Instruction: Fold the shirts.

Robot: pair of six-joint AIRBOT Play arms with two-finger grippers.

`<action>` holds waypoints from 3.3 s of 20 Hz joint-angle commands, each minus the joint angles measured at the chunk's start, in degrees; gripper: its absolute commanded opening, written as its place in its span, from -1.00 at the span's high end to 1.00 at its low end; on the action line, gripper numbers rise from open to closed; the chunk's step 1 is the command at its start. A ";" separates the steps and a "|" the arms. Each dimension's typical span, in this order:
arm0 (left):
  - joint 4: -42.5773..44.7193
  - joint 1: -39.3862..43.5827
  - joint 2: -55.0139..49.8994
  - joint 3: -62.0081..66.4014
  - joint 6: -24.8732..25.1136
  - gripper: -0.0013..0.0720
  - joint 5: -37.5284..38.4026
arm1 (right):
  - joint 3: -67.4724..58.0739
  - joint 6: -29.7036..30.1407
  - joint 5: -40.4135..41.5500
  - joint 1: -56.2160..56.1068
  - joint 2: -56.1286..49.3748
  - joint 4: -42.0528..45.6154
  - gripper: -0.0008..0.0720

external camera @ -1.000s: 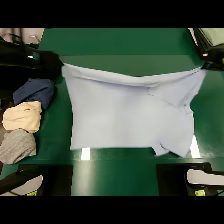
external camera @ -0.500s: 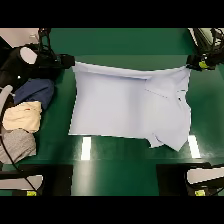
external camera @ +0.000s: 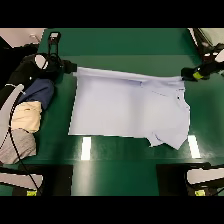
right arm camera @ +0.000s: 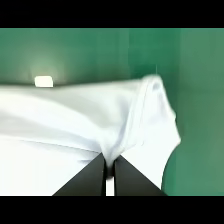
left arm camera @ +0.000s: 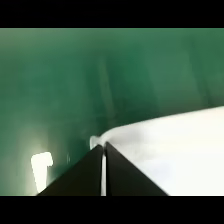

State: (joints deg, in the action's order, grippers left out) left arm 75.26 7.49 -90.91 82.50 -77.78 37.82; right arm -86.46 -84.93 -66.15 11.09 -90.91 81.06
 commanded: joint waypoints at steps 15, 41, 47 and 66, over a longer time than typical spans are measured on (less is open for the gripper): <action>12.87 -0.04 4.33 -0.66 -3.39 -0.34 32.52 | 18.47 3.13 -9.73 1.68 18.40 -4.37 -0.07; -8.04 -0.02 36.85 -51.98 -14.99 -0.34 17.77 | 18.47 8.09 -13.75 2.16 21.97 -17.07 0.08; -10.97 -0.02 33.35 -52.19 -15.15 -0.33 18.32 | 18.45 8.11 -15.21 2.23 21.97 -17.03 0.09; -14.23 -0.02 31.21 -38.88 -2.54 0.91 25.64 | 51.82 8.79 -15.82 28.89 34.93 -8.04 -0.53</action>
State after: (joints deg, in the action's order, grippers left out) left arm 61.04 7.51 -59.68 42.94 -82.02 63.29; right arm -40.45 -76.05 -84.55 36.95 -57.60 72.31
